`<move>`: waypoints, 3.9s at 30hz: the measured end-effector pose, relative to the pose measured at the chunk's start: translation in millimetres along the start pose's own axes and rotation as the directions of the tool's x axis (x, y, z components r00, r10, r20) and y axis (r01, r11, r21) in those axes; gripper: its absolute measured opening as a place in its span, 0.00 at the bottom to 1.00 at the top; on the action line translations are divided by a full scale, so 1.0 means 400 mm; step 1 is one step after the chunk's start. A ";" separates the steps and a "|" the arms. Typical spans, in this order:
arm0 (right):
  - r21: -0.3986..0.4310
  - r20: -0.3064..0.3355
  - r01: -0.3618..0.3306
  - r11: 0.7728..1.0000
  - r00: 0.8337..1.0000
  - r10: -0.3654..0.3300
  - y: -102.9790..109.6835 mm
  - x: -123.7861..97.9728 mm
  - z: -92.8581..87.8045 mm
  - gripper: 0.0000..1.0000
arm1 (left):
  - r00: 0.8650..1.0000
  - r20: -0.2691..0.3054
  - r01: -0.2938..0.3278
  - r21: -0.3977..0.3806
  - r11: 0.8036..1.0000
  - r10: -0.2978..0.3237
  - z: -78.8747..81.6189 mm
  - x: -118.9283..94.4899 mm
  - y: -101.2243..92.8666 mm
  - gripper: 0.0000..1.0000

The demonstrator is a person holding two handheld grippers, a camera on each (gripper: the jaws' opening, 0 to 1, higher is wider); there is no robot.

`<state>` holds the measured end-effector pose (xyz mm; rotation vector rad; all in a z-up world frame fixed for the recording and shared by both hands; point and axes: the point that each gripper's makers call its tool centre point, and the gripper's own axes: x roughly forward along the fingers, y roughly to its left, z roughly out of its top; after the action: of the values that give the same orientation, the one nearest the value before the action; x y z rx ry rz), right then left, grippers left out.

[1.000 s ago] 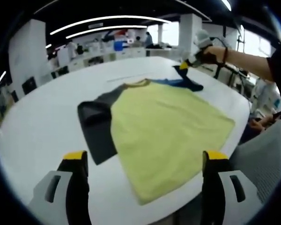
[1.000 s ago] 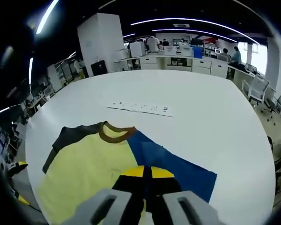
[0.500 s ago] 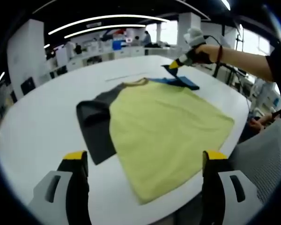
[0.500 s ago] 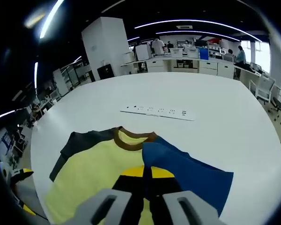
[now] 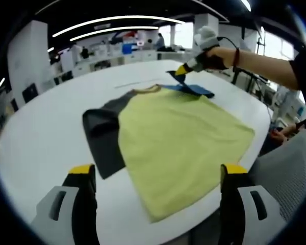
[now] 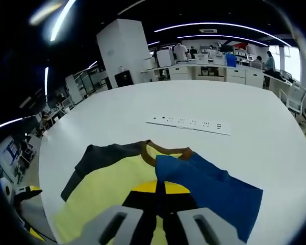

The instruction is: Fold the garment on the visible template until the final outline fits inside the template.

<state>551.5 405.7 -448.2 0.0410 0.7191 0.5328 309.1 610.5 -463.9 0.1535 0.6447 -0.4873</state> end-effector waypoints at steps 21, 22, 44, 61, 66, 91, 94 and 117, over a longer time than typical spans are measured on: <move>-0.029 0.021 -0.105 0.994 0.994 0.106 0.143 0.036 0.030 0.00 | 1.000 -0.007 -0.004 -0.010 1.000 0.004 -0.011 0.001 0.005 0.98; -0.030 0.021 -0.107 0.994 0.994 0.108 0.147 0.037 0.030 0.00 | 1.000 -0.009 -0.003 -0.010 1.000 0.003 -0.013 0.001 0.004 0.98; -0.085 0.002 -0.212 0.974 0.977 0.213 0.282 0.059 0.010 0.00 | 1.000 -0.017 -0.011 -0.024 1.000 0.010 -0.027 -0.001 0.010 0.97; -0.121 -0.008 -0.288 0.950 0.957 0.289 0.364 0.079 -0.013 0.00 | 1.000 -0.022 -0.016 -0.037 0.999 0.015 -0.035 -0.002 0.019 0.97; -0.141 -0.021 -0.296 0.945 0.955 0.297 0.373 0.087 -0.022 0.00 | 1.000 -0.023 -0.013 -0.040 0.999 0.012 -0.036 -0.001 0.018 0.97; -0.014 -0.115 -0.290 0.957 0.951 0.287 0.392 0.206 -0.138 0.03 | 1.000 -0.017 -0.026 -0.063 0.998 0.025 -0.039 -0.018 0.020 0.98; 0.002 -0.138 -0.298 0.955 0.945 0.295 0.395 0.208 -0.156 0.06 | 0.999 -0.023 -0.032 -0.064 0.997 0.030 -0.046 -0.022 0.020 0.98; -0.129 -0.078 -0.129 0.983 0.990 0.119 0.240 0.131 -0.089 0.67 | 0.999 -0.007 -0.037 -0.051 0.998 0.037 -0.030 -0.022 0.018 0.99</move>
<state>518.4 508.8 -486.9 -0.0586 0.7510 0.7037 299.8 623.8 -468.2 0.1180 0.6585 -0.4342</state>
